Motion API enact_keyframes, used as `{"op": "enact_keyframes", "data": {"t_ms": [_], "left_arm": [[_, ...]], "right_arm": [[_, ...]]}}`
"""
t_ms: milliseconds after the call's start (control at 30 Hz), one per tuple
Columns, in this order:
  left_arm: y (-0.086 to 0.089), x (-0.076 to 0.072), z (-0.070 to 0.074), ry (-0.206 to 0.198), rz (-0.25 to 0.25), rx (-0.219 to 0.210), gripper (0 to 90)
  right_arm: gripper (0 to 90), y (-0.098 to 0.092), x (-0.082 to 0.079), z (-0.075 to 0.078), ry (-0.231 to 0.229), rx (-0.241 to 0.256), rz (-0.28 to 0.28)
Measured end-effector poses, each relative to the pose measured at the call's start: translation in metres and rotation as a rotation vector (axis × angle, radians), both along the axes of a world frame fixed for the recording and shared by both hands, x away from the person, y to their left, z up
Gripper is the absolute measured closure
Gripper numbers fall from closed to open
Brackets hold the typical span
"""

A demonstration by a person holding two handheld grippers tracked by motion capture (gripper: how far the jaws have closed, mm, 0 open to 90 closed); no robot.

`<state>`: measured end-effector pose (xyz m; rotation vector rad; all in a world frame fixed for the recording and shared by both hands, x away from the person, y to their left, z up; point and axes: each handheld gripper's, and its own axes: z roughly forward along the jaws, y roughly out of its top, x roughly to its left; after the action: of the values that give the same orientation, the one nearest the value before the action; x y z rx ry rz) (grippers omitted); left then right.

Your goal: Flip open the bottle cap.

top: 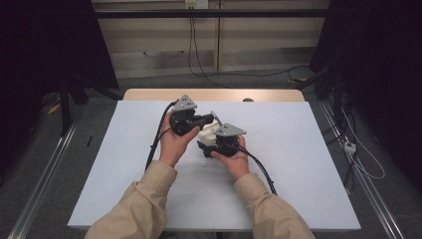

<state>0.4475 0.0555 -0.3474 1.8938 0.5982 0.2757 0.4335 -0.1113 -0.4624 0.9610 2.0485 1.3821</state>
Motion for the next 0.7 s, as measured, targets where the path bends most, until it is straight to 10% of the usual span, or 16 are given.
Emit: {"op": "enact_keyframes", "data": {"t_ms": [700], "left_arm": [[-0.011, 0.008, 0.003, 0.002, -0.012, -0.010, 90.0]], "right_arm": [[18.3, -0.001, 0.000, 0.000, -0.001, -0.006, 0.008]]}}
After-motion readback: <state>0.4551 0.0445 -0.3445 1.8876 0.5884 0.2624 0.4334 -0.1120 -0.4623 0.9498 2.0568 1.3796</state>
